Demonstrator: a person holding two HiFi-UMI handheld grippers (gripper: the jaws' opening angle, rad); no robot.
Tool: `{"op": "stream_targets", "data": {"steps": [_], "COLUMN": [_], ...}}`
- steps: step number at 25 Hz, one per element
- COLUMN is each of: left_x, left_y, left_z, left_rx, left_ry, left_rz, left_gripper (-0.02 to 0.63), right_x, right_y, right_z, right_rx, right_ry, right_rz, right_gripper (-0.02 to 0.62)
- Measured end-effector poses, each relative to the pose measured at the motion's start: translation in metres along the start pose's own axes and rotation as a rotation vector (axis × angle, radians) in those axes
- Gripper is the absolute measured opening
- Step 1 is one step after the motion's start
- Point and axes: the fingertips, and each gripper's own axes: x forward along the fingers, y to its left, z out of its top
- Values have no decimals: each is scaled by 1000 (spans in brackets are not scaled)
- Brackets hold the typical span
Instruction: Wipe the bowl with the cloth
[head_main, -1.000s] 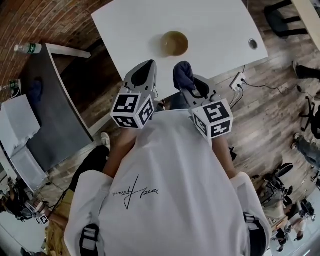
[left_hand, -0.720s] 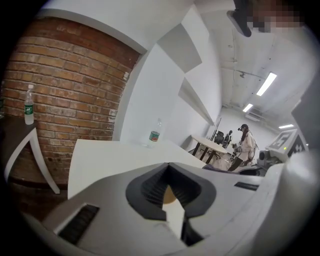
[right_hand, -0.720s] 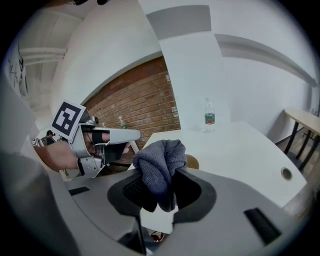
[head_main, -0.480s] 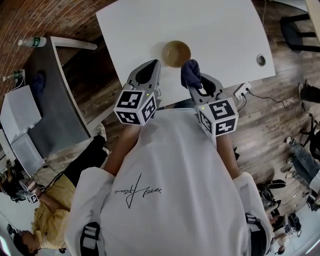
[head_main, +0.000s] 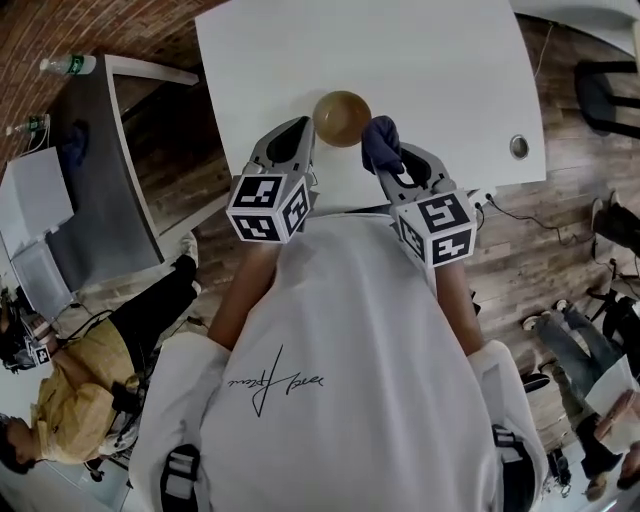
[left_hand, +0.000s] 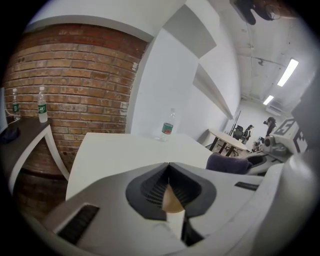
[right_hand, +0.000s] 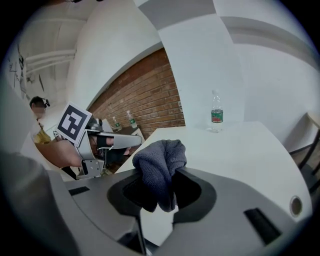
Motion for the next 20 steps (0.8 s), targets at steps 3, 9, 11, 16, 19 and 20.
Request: {"op": "stream_targets", "data": {"steps": [3, 9, 11, 16, 19, 20], "left_x": [8, 17, 18, 24, 29, 31], "left_y": [1, 9, 14, 20, 24, 25], "left_z": [-5, -13, -17, -26, -33, -36], "left_rx": [0, -29, -35, -48, -62, -63], "left_ry": [13, 29, 39, 61, 74, 81], "left_rz": [57, 140, 156, 179, 178, 178], "left_gripper": [0, 12, 12, 40, 60, 63], "right_x": [1, 7, 10, 18, 24, 27], "right_y": [-11, -32, -34, -43, -47, -49], "right_z": [0, -1, 0, 0, -2, -4], "right_rx": [-20, -50, -64, -78, -88, -91], "right_ry": [14, 37, 42, 53, 64, 69], "right_rz": [25, 57, 64, 80, 81, 80], "right_gripper": [98, 98, 98, 98, 98, 98]}}
